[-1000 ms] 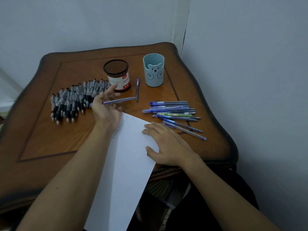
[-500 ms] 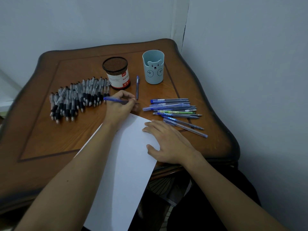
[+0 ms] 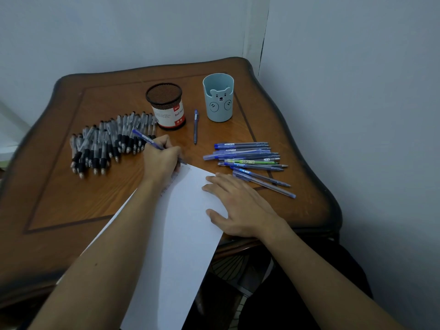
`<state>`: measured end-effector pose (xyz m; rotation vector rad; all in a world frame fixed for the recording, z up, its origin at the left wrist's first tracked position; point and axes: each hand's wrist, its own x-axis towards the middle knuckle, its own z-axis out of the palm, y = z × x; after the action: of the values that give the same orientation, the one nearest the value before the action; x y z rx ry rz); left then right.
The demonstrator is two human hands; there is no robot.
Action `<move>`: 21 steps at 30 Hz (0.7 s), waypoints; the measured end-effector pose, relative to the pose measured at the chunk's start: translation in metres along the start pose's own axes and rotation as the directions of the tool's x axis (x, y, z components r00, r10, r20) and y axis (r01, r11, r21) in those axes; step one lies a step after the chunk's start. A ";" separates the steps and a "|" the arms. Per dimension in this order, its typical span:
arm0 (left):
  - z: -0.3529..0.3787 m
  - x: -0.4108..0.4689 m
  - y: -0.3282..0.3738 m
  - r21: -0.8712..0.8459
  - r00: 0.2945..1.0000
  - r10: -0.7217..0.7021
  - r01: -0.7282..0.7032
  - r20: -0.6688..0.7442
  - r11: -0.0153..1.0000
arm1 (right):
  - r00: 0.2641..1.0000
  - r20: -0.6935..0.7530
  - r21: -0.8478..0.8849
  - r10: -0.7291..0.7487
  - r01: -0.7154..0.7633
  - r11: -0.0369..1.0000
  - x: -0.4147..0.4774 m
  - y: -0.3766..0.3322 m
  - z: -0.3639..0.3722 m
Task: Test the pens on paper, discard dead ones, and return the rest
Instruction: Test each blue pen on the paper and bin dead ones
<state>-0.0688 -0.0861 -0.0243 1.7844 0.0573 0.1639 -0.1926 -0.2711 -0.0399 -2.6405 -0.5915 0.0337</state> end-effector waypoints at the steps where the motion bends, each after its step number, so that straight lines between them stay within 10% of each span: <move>1: -0.001 0.001 0.001 0.011 1.000 -0.008 0.008 0.019 1.000 | 1.000 0.005 -0.004 -0.008 0.008 1.000 0.000 0.000 0.001; 21: 0.000 0.001 -0.010 0.198 0.979 0.193 -0.201 0.062 0.959 | 1.000 0.021 0.016 0.001 -0.001 1.000 0.002 -0.002 0.000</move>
<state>-0.0669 -0.0837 -0.0342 1.9963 -0.1399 0.2714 -0.1913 -0.2689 -0.0392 -2.6283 -0.5940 0.0659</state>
